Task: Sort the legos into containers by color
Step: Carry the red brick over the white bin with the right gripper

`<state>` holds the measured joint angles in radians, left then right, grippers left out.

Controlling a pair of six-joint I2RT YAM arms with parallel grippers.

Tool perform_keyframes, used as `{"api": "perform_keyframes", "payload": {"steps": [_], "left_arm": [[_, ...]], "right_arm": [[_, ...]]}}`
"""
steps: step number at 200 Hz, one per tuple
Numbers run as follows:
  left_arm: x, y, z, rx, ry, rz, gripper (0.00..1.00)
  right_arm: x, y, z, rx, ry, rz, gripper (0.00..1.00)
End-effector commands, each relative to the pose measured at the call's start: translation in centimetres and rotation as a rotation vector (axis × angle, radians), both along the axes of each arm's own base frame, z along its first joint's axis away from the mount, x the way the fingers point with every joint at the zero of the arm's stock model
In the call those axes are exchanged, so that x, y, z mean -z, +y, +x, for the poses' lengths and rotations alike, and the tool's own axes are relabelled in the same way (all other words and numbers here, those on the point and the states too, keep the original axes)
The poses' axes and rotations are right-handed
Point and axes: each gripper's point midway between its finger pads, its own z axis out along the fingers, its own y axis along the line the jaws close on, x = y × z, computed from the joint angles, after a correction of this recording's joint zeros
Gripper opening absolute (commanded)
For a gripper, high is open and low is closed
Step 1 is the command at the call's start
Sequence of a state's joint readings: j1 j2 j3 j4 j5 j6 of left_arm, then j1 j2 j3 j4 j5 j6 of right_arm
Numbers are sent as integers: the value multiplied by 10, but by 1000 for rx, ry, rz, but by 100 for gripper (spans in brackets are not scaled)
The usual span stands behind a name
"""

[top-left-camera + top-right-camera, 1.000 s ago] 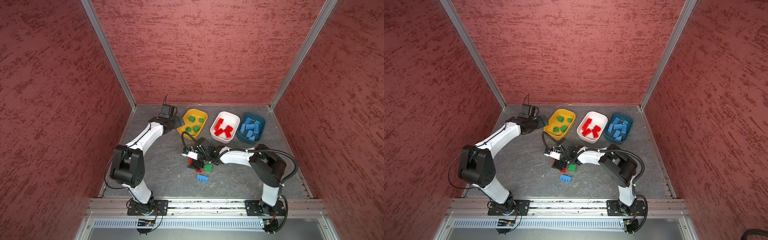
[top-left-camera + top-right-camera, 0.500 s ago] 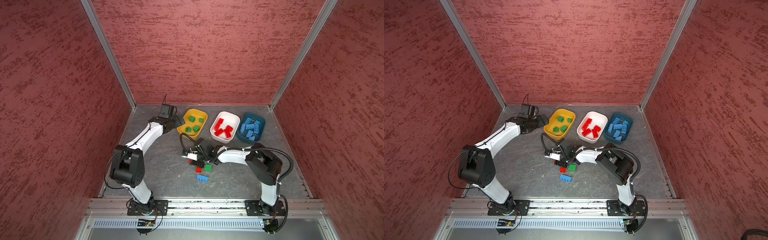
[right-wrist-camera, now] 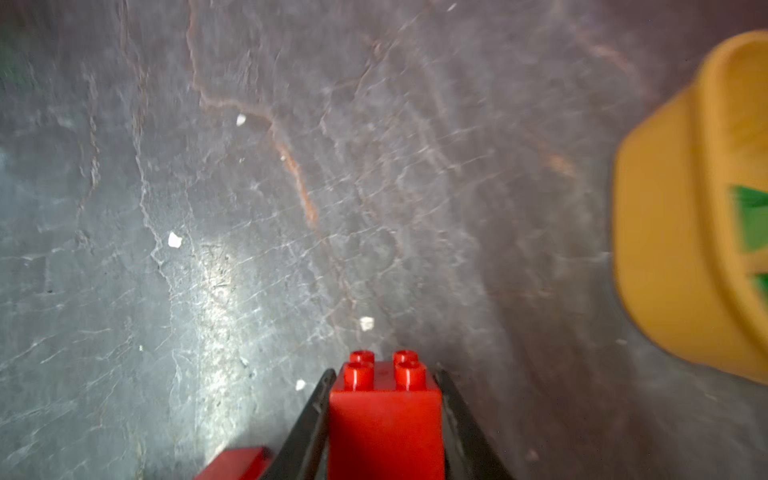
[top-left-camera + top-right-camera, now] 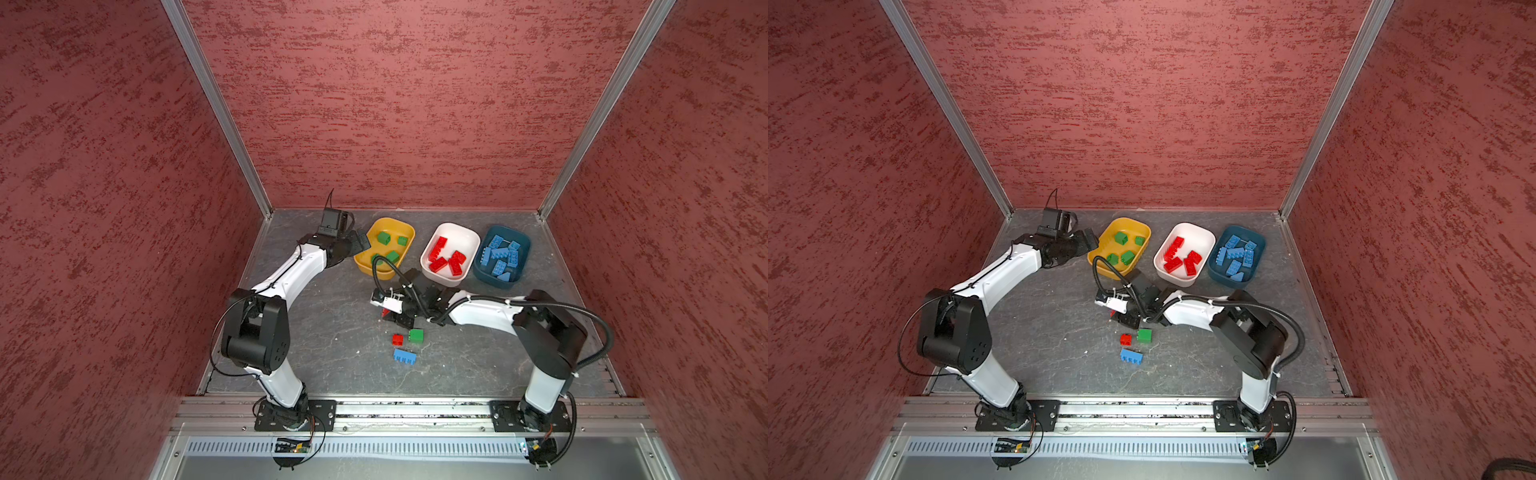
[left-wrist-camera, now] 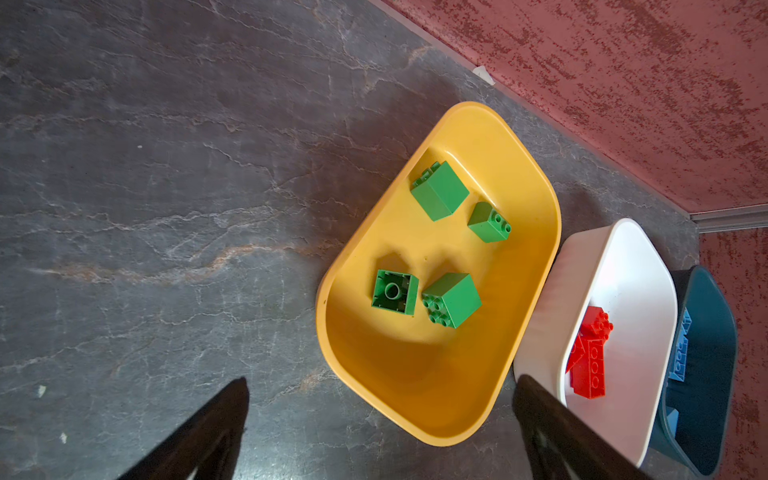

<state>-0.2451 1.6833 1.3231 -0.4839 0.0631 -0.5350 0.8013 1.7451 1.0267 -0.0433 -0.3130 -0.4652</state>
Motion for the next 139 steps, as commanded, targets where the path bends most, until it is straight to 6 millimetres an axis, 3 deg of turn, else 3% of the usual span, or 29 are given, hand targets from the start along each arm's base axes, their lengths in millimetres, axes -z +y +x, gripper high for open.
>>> {"api": "perform_keyframes", "payload": {"steps": [1,25,40,82,102,139], "left_arm": [[-5,-2,5,6,-26,-23,99],[-7,-10,3,28,-42,-33,99],[-8,-18,0,64,-50,-36,99],[-7,-47,-18,207,-51,22,99],[1,-62,-33,283,-33,59,99],[21,-86,-63,438,15,179,99]], "right_arm": [[-67,-19,41,144,-96,210,26],[-94,-74,93,422,-57,317,25],[-98,-111,121,616,-17,375,23],[-70,-194,172,993,90,385,24],[-56,-222,190,1108,101,326,25],[-49,-246,217,1204,26,220,25]]}}
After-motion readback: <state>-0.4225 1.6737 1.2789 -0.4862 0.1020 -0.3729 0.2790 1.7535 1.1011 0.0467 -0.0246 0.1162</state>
